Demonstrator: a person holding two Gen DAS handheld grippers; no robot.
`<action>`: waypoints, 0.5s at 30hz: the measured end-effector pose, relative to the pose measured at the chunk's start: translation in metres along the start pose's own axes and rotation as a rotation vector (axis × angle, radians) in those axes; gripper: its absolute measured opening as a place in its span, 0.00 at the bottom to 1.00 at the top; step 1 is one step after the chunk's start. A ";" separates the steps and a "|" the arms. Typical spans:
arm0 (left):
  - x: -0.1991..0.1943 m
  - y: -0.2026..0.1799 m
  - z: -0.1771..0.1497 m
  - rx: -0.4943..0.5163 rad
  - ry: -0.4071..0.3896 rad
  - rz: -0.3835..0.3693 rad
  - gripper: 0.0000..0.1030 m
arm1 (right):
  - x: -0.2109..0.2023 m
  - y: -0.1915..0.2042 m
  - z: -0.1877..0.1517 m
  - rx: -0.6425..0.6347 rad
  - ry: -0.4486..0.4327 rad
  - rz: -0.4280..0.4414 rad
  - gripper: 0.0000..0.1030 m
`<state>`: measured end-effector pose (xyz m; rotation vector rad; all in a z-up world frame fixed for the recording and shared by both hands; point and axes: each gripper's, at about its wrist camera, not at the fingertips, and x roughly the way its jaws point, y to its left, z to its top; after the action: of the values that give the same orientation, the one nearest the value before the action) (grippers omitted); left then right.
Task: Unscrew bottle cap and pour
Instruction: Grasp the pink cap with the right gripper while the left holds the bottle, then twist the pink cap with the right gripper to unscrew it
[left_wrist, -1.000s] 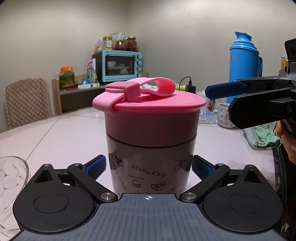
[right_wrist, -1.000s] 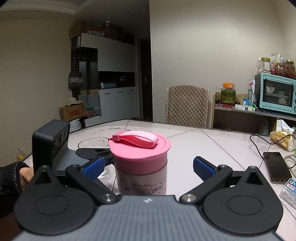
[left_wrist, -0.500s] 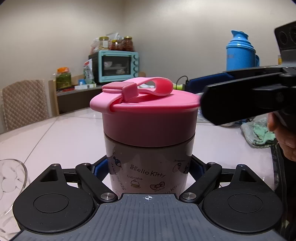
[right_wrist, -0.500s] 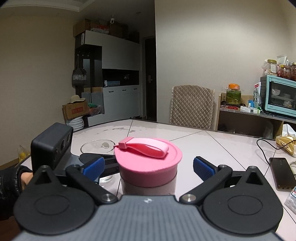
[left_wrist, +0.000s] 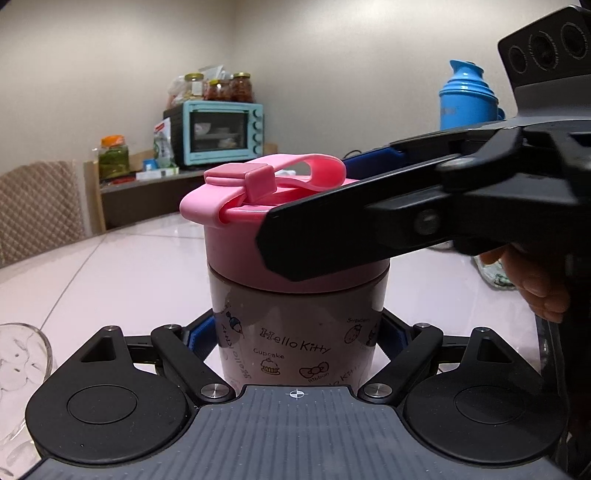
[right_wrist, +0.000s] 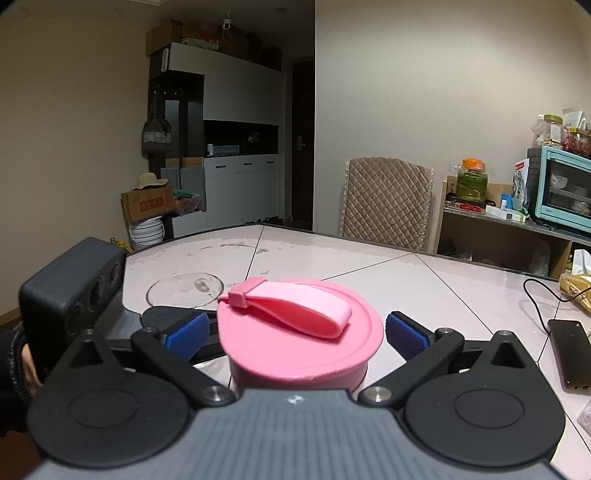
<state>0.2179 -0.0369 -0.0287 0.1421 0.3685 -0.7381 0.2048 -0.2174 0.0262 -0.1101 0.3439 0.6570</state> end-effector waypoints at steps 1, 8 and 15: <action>0.000 0.000 0.000 0.001 0.000 -0.003 0.87 | 0.001 0.000 0.000 0.000 0.004 -0.002 1.00; 0.000 0.002 0.000 0.002 -0.004 -0.012 0.87 | 0.007 -0.002 -0.004 0.007 0.015 -0.007 1.00; 0.005 0.007 0.002 0.000 -0.004 -0.013 0.87 | 0.010 -0.002 -0.004 0.017 0.011 -0.025 1.00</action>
<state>0.2263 -0.0355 -0.0288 0.1387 0.3657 -0.7516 0.2119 -0.2139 0.0191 -0.1017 0.3583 0.6288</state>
